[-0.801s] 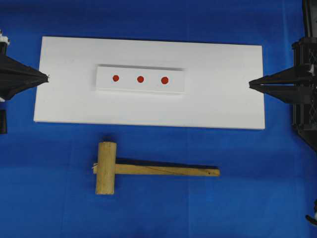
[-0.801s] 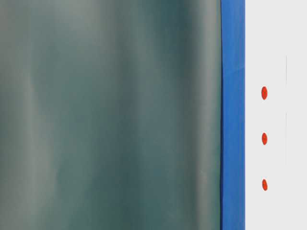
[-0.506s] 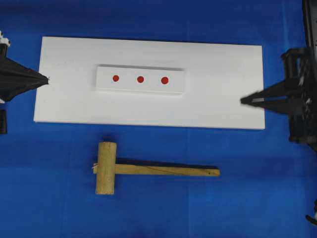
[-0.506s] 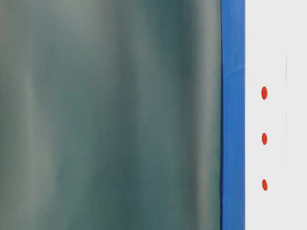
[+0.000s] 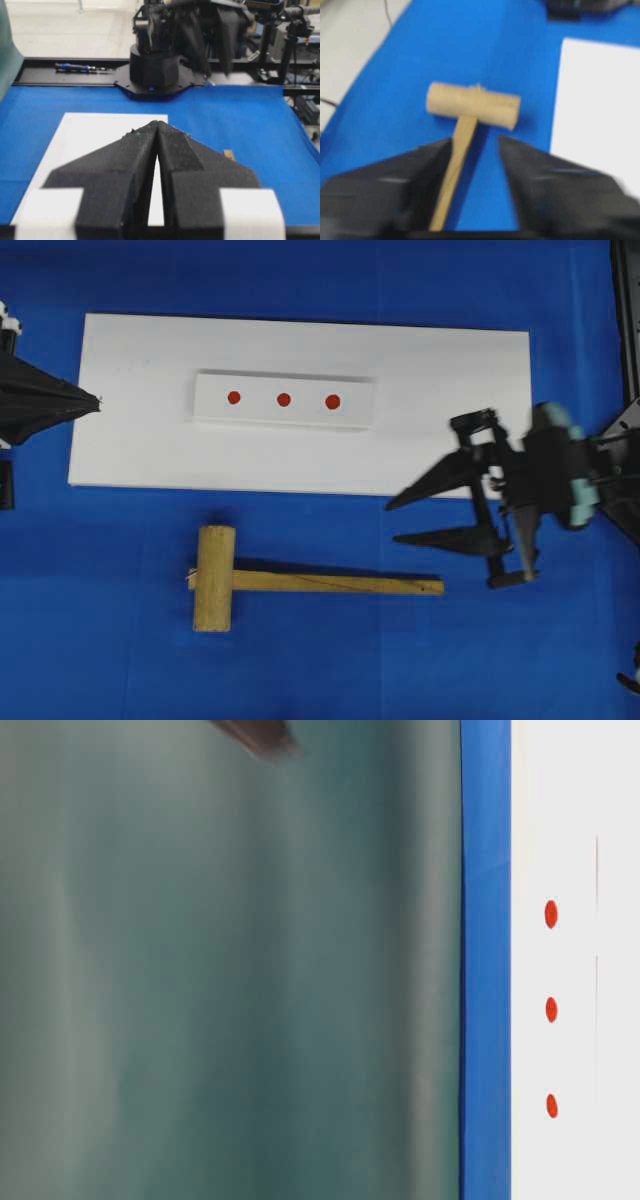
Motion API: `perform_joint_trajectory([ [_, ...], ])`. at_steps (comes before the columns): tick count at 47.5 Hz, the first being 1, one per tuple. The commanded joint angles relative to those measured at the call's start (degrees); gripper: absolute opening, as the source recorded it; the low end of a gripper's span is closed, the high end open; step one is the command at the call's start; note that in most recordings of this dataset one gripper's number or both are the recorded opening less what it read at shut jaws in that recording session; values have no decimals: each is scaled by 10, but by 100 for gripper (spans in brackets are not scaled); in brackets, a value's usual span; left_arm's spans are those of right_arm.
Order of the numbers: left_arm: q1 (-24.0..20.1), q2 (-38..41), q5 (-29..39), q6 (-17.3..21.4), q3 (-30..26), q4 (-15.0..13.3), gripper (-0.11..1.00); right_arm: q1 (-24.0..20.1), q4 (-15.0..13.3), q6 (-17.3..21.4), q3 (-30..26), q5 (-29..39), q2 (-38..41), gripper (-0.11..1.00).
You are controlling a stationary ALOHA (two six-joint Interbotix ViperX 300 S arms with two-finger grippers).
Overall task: Hit the mark with a hammer.
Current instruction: 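Move the right gripper down toward the wooden mallet's handle, then close the right gripper around the mallet handle near the head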
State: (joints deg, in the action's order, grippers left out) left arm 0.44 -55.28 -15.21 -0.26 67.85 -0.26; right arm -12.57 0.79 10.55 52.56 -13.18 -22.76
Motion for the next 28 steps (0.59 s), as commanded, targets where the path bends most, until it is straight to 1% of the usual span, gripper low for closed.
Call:
perform_joint_trajectory([
  [1, 2, 3, -4, 0, -6, -1, 0, -6, 4, 7, -35, -2, 49, 51],
  [3, 1, 3, -4, 0, -6, -1, 0, -6, 10, 11, -42, -4, 73, 65],
  [6, 2, 2, -4, -1, -5, -1, 0, -9, 21, 12, -53, -15, 109, 82],
  [8, 2, 0, -4, -1, -5, -1, 0, -12, 29, 12, -60, -25, 133, 88],
  [15, 2, 0, -4, 0, -4, -1, 0, -22, 63, 12, -84, -78, 221, 83],
  [20, 2, 0, -4, -1, -4, -2, 0, -28, 95, 12, -102, -109, 272, 84],
  [28, 1, 0, -4, 0, 0, -1, 0, -34, 122, 12, -126, -130, 328, 84],
])
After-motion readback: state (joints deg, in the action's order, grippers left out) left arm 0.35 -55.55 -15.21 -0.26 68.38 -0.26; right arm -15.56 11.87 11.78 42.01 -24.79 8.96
